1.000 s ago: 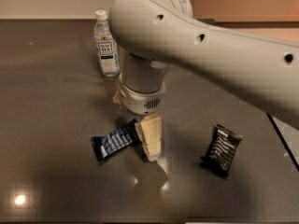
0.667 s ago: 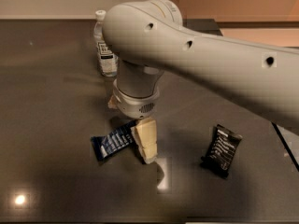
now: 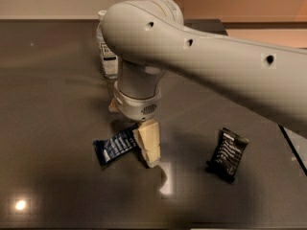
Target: Pick rxbar blueberry
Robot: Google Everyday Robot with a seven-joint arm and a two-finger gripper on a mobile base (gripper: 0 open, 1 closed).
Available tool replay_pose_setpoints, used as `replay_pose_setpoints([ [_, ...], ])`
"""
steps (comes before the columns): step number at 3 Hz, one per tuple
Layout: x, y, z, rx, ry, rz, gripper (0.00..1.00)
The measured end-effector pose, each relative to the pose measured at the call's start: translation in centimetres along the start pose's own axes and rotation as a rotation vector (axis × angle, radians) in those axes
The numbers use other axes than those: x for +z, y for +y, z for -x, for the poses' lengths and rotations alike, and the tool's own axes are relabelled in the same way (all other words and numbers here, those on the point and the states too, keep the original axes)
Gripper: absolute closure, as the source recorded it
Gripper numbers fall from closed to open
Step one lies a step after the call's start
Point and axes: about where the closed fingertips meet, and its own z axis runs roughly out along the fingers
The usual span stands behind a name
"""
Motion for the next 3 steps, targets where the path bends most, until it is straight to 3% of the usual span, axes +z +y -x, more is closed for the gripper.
replay_pose_setpoints([
  [2, 0.6, -0.11, 0.27, -0.03, 0.017, 0.058, 0.0],
  [3, 0.93, -0.29, 0.48, -0.041, 0.013, 0.049, 0.17],
])
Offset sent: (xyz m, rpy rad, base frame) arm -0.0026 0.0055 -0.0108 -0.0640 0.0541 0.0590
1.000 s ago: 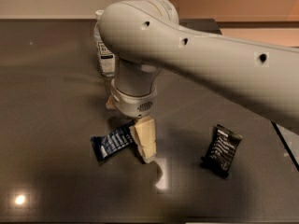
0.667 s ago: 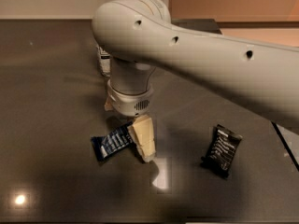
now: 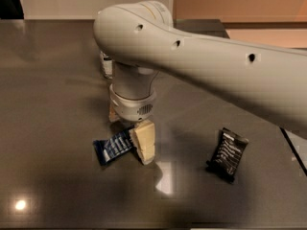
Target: Pick rxbar blueberry
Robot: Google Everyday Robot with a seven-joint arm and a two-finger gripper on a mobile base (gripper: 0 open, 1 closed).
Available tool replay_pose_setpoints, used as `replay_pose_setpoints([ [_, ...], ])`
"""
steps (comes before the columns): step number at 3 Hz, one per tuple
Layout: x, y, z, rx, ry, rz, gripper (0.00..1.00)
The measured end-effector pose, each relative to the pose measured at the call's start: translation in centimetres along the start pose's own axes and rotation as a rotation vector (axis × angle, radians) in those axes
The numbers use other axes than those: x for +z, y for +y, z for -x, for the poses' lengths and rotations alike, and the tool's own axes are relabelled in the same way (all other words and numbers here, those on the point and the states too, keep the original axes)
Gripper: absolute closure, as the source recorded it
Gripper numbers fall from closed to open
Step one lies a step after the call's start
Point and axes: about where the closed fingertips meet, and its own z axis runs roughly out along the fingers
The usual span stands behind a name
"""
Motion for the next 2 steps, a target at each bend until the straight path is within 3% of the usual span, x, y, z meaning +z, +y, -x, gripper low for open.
replay_pose_setpoints([
  [2, -0.43, -0.06, 0.28, -0.022, -0.003, -0.033, 0.64],
])
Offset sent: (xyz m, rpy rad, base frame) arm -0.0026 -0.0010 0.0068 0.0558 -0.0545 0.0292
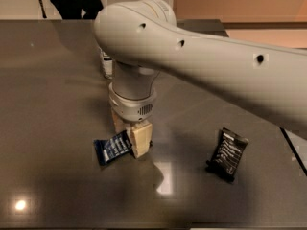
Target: Pick rxbar blueberry
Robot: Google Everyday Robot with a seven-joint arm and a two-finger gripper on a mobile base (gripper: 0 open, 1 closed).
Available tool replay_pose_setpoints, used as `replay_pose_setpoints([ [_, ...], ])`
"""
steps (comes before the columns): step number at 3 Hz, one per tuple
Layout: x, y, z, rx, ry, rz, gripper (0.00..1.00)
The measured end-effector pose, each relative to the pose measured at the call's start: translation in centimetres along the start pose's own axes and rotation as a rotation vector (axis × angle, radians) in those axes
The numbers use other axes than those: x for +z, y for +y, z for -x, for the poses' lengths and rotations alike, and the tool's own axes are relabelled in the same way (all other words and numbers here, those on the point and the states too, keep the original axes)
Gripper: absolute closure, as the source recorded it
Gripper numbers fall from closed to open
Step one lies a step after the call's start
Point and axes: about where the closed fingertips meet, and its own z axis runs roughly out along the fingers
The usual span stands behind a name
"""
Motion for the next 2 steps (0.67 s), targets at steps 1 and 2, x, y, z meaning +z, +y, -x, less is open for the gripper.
replay_pose_setpoints([
  [1, -0.5, 0.0, 0.1, 0.0, 0.0, 0.0, 0.87],
  [2, -1.7, 0.4, 0.6, -0.009, -0.002, -0.031, 1.0],
])
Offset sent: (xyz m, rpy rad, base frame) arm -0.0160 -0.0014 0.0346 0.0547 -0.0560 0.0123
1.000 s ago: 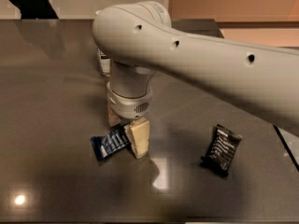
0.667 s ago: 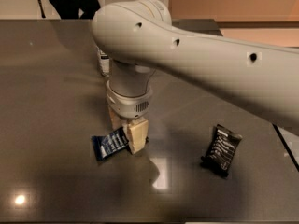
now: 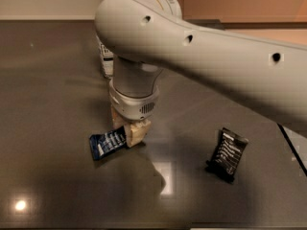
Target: Pick rxbar blueberry
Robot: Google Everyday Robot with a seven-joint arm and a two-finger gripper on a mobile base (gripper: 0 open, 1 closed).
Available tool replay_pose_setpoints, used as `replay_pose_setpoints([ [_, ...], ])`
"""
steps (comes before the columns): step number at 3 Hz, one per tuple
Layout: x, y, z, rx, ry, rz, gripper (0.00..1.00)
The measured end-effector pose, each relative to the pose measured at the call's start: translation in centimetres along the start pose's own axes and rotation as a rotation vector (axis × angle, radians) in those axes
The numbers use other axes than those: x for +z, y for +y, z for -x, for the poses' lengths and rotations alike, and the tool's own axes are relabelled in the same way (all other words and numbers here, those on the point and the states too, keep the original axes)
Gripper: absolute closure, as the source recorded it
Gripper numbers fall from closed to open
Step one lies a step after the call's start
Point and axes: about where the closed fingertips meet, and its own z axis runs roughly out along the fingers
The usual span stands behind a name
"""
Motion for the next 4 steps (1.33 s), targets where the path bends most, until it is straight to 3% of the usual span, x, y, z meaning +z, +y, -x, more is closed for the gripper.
replay_pose_setpoints([
  [4, -8.3, 0.6, 3.4, -0.054, -0.039, -0.12, 1.0],
])
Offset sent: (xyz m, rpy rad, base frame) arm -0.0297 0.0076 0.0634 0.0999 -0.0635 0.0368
